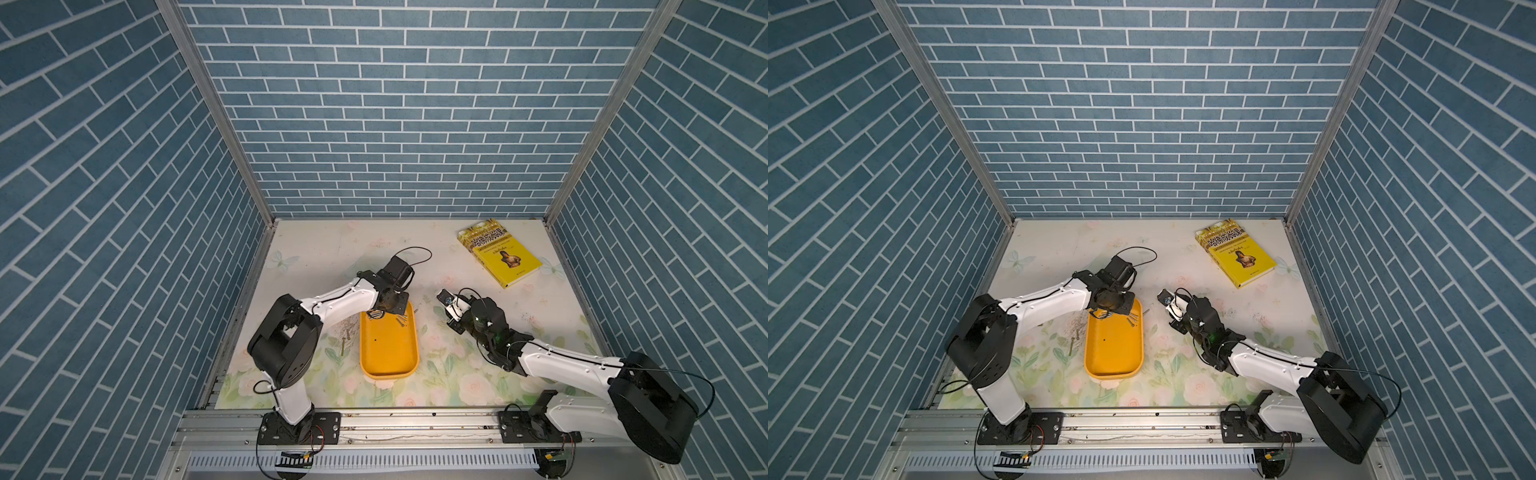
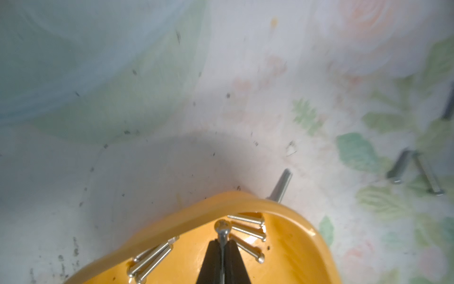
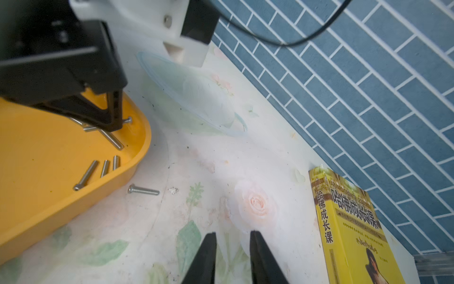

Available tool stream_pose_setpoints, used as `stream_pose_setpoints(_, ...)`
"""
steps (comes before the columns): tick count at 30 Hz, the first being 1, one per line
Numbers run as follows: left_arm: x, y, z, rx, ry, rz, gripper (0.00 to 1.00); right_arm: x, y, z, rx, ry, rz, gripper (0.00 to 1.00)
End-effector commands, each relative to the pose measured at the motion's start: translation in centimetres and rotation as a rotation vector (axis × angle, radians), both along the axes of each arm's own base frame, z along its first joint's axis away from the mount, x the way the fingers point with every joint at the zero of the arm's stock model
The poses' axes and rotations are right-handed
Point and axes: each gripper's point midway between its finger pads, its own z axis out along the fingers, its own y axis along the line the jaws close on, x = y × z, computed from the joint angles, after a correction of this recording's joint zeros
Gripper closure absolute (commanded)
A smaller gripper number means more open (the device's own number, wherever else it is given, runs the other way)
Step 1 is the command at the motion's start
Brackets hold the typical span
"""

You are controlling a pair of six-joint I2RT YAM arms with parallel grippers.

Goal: Take out the screws from the storage box
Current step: Pick up the screw from the storage box, then place the screw at the center of the board.

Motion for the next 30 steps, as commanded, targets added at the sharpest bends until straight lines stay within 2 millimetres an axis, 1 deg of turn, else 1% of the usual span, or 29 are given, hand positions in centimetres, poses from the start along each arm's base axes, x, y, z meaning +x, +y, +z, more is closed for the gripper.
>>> stream_pose_setpoints(1, 1.3, -0.6, 3.0, -0.048, -0.103, 0.009, 1.00, -0.1, 0.3, 2.4, 0.106, -0.048, 0.004, 0.63)
stream_pose_setpoints(2, 1.5, -0.4, 3.6, -0.049, -0.121, 0.018, 1.00, -0.4, 0.6, 2.7, 0.118, -0.037, 0.026, 0.59)
stream_pose_setpoints(4, 1.8, 0.1, 4.4, -0.044, -0.151, 0.041, 1.00, -1.0, 1.6, 3.0, 0.135, -0.015, 0.087, 0.53)
stream_pose_setpoints(5, 1.8, 0.3, 4.8, -0.044, -0.167, 0.051, 1.00, -1.5, 2.2, 3.0, 0.137, -0.005, 0.132, 0.50)
stream_pose_setpoints(6, 1.9, 0.5, 5.3, -0.046, -0.183, 0.061, 1.00, -2.1, 2.8, 3.0, 0.134, 0.006, 0.179, 0.49)
stream_pose_setpoints(7, 2.0, 0.8, 5.8, -0.049, -0.200, 0.073, 1.00, -2.6, 3.2, 3.1, 0.135, 0.012, 0.218, 0.45)
stream_pose_setpoints(9, 2.1, 1.8, 6.6, -0.047, -0.234, 0.107, 1.00, -3.3, 3.7, 3.4, 0.148, 0.010, 0.265, 0.00)
stream_pose_setpoints(10, 2.2, 2.3, 7.1, -0.050, -0.251, 0.125, 1.00, -3.8, 4.0, 3.7, 0.162, 0.010, 0.298, 0.00)
stream_pose_setpoints(11, 2.2, 2.9, 7.5, -0.054, -0.266, 0.145, 1.00, -4.0, 3.9, 4.0, 0.178, 0.001, 0.301, 0.00)
stream_pose_setpoints(16, 1.9, 5.9, 9.5, -0.113, -0.329, 0.231, 1.00, -4.0, 2.5, 7.1, 0.325, -0.032, 0.233, 0.00)
stream_pose_setpoints(17, 1.9, 6.7, 9.6, -0.123, -0.335, 0.255, 1.00, -4.5, 2.5, 7.5, 0.331, -0.033, 0.257, 0.00)
stream_pose_setpoints(19, 1.7, 8.1, 9.7, -0.139, -0.343, 0.289, 1.00, -6.1, 2.7, 8.3, 0.351, -0.054, 0.334, 0.00)
stream_pose_setpoints(20, 1.6, 8.9, 9.5, -0.140, -0.344, 0.308, 1.00, -6.2, 1.8, 9.3, 0.418, -0.098, 0.308, 0.00)
stream_pose_setpoints(21, 1.5, 9.6, 9.4, -0.136, -0.346, 0.328, 1.00, -5.8, 0.3, 10.5, 0.527, -0.134, 0.229, 0.00)
stream_pose_setpoints(22, 1.4, 10.4, 9.2, -0.137, -0.345, 0.352, 1.00, -5.2, -2.0, 12.2, 0.671, -0.181, 0.123, 0.00)
stream_pose_setpoints(23, 1.3, 11.2, 9.0, -0.137, -0.344, 0.376, 1.00, -4.9, -3.9, 12.7, 0.784, -0.184, 0.039, 0.00)
stream_pose_setpoints(24, 1.3, 11.9, 8.9, -0.139, -0.347, 0.399, 1.00, -5.2, -4.4, 12.9, 0.834, -0.168, 0.033, 0.00)
stream_pose_setpoints(25, 1.3, 12.5, 8.7, -0.139, -0.344, 0.420, 1.00, -5.6, -3.7, 13.2, 0.812, -0.151, 0.073, 0.00)
stream_pose_setpoints(27, 1.2, 14.0, 8.2, -0.138, -0.332, 0.474, 1.00, -5.4, -1.8, 13.6, 0.715, -0.072, 0.118, 0.00)
stream_pose_setpoints(28, 1.2, 14.7, 7.6, -0.137, -0.312, 0.505, 1.00, -4.8, -1.2, 13.7, 0.671, -0.034, 0.104, 0.00)
stream_pose_setpoints(30, 0.9, 15.9, 6.0, -0.135, -0.263, 0.558, 1.00, -3.7, -0.5, 13.1, 0.621, 0.014, 0.072, 0.00)
